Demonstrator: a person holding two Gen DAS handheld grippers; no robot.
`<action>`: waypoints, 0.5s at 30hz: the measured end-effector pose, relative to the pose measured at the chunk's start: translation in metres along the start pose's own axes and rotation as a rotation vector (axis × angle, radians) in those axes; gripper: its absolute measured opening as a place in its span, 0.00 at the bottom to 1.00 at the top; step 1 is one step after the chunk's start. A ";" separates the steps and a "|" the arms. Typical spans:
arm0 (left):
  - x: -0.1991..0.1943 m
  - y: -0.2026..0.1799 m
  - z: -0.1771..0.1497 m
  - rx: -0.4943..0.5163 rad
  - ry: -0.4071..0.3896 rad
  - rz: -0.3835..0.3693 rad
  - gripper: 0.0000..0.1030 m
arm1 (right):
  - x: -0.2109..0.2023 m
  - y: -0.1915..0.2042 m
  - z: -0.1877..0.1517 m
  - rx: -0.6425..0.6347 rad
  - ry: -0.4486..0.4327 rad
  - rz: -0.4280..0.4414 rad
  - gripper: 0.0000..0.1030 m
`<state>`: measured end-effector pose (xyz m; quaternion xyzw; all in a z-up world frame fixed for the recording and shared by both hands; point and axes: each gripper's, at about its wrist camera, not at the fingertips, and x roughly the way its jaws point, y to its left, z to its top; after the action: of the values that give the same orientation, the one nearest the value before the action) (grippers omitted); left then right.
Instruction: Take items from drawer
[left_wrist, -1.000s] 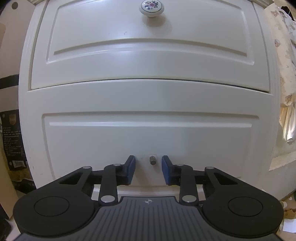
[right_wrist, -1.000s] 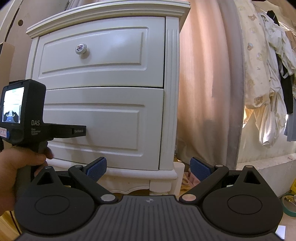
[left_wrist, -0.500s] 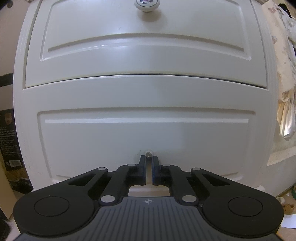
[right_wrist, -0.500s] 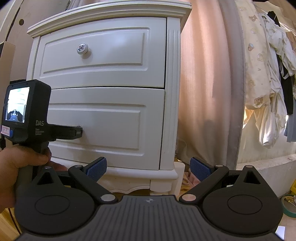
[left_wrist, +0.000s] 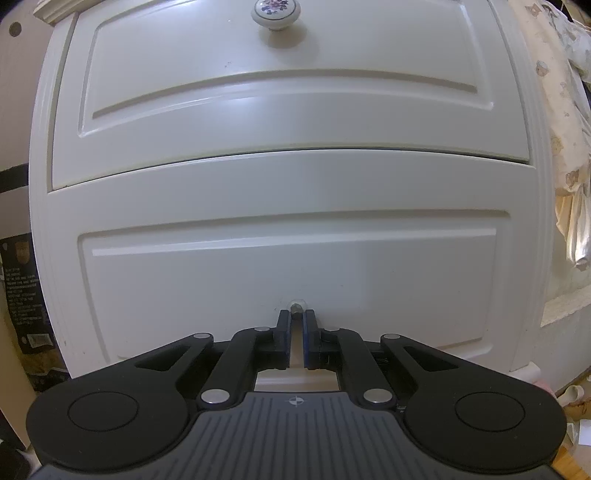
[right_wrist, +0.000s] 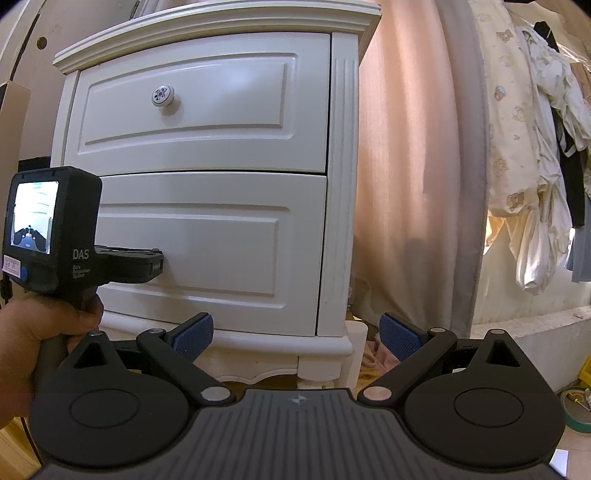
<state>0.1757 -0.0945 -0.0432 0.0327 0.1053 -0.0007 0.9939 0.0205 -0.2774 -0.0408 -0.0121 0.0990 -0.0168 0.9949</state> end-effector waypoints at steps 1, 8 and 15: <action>0.000 0.001 0.000 0.001 0.000 -0.001 0.04 | 0.000 0.000 0.000 0.001 -0.001 0.001 1.00; -0.007 0.004 0.003 -0.013 -0.016 0.000 0.04 | 0.001 0.002 -0.002 -0.004 0.005 0.008 1.00; -0.007 0.005 0.003 -0.025 -0.003 0.004 0.04 | 0.000 0.002 -0.003 -0.005 0.006 0.007 1.00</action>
<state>0.1696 -0.0898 -0.0385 0.0205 0.1036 0.0026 0.9944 0.0199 -0.2754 -0.0436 -0.0143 0.1020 -0.0133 0.9946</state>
